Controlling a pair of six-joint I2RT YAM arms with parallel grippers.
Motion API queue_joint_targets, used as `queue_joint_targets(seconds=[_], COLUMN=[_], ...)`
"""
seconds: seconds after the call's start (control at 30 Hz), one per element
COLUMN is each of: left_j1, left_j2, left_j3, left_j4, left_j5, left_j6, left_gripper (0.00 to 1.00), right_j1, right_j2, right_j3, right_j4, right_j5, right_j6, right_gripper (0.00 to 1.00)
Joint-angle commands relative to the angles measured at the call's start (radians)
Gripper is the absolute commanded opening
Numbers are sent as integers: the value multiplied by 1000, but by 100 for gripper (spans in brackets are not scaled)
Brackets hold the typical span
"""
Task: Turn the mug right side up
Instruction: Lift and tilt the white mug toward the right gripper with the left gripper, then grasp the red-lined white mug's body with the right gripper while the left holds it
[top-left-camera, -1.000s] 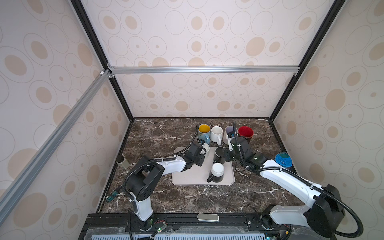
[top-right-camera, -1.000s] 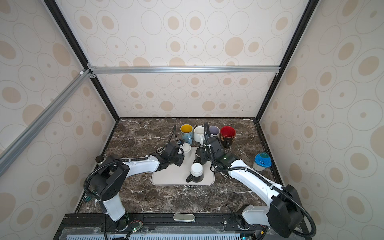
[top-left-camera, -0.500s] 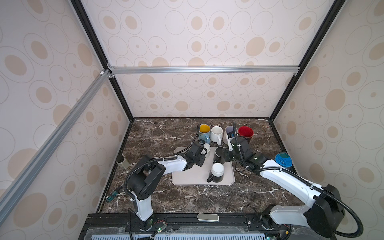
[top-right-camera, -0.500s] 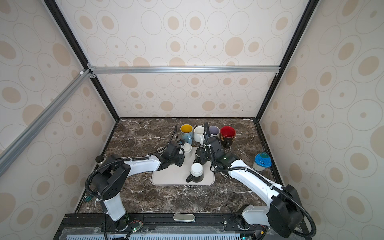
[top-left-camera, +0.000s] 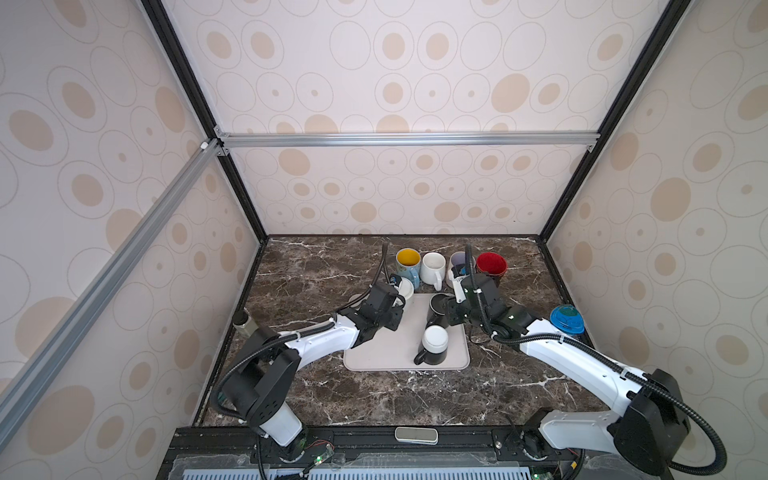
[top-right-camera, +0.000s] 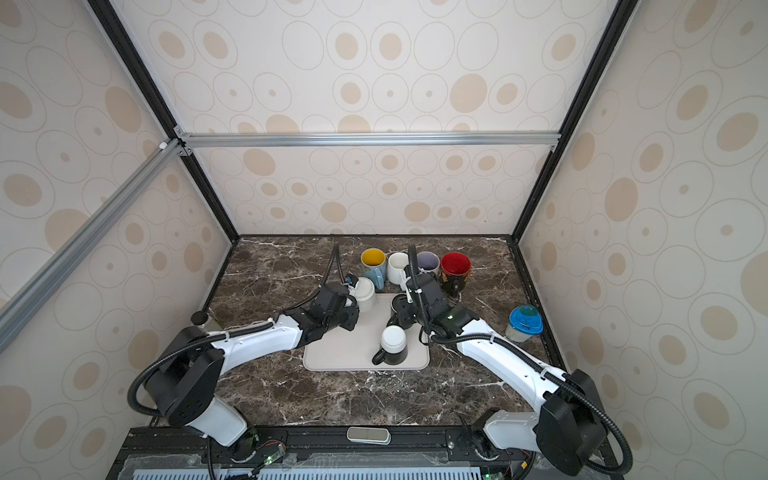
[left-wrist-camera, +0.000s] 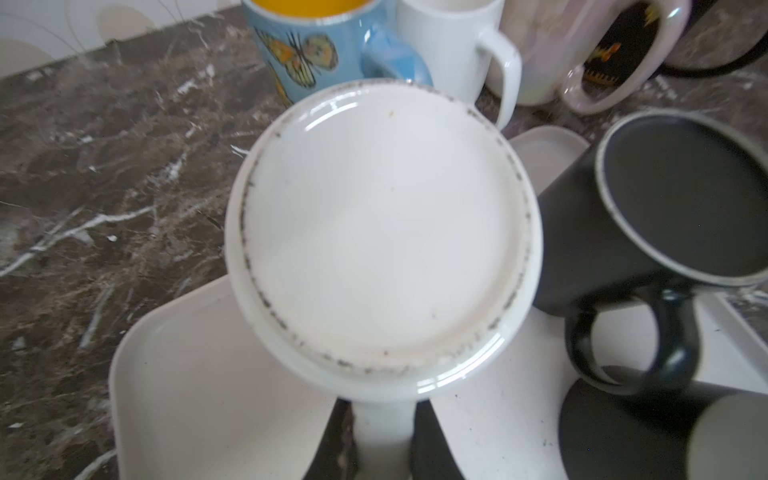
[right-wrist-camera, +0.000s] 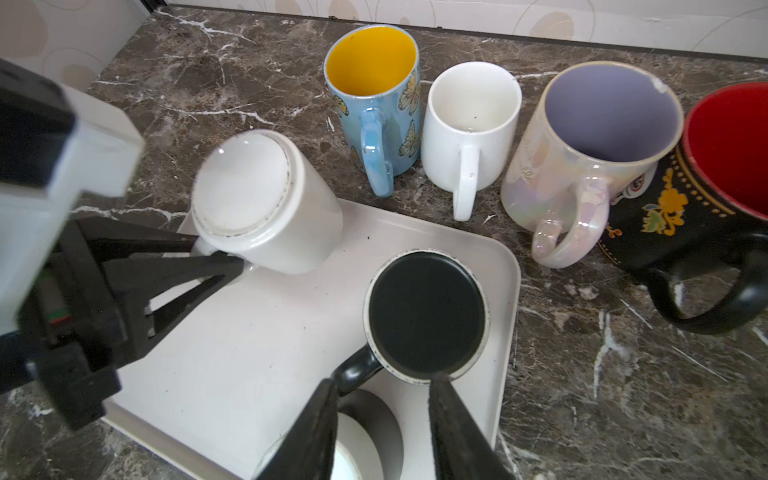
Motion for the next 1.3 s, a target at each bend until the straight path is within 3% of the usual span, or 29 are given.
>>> queue_joint_targets(seconds=[0.0, 0.2, 0.4, 0.57, 0.7, 0.8, 0.97, 1.27], left_j1=[0, 13, 163, 228, 262, 273, 275, 278], left_j2=[-108, -303, -494, -564, -559, -517, -431, -353], left_j3=[-22, -111, -267, -331, -409, -453, -483, -483], left_j4=[65, 113, 453, 681, 968, 1178, 1400, 1498], left_j5=[-40, -28, 394, 555, 674, 711, 742, 753], left_j6=[0, -39, -270, -461, -655, -796, -914, -972], left_gripper=[0, 0, 0, 0, 0, 0, 0, 0], right_j1=[11, 70, 71, 72, 74, 74, 86, 102], right_j2=[-33, -33, -13, -12, -1, 11, 42, 84], right_j3=[12, 2, -67, -110, -154, -182, -205, -193], right_j4=[26, 103, 327, 504, 692, 838, 1017, 1124], right_j5=[-73, -113, -282, -390, -463, -497, -528, -561], right_j6=[45, 153, 307, 416, 514, 575, 637, 662], right_gripper=[39, 39, 40, 40, 40, 40, 45, 45])
